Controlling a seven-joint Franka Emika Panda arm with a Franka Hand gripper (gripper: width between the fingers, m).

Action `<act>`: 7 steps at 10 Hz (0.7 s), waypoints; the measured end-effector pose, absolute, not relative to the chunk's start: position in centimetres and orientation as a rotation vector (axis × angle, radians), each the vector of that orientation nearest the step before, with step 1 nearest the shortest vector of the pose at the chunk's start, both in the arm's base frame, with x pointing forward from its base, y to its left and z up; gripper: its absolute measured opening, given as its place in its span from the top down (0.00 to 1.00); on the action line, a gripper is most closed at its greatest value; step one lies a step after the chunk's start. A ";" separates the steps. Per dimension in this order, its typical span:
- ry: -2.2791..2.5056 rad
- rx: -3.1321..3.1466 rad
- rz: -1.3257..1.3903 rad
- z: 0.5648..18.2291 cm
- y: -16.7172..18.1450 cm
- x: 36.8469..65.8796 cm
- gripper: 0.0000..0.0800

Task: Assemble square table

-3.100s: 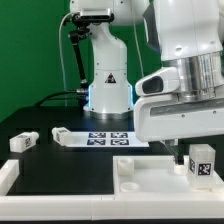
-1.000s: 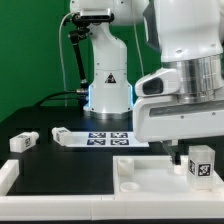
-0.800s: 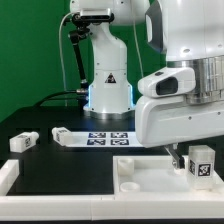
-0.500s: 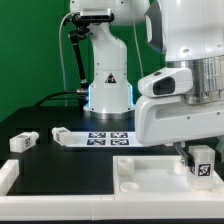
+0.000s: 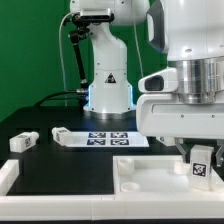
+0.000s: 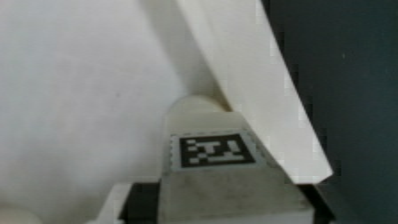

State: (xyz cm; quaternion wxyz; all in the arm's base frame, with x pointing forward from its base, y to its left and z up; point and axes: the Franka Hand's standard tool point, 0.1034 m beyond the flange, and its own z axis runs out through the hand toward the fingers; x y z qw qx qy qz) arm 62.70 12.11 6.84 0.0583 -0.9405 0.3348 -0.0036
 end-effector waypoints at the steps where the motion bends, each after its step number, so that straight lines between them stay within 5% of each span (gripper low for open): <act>1: 1.332 -2.689 0.045 6.8 12.2 62.5 0.63; 7: 1.910 -2.258 0.134 6.8 12.2 62.6 0.63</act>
Offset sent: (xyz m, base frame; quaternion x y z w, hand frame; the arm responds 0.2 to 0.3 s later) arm 0.0000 0.0000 0.0000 0.0000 0.0000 0.1938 0.9810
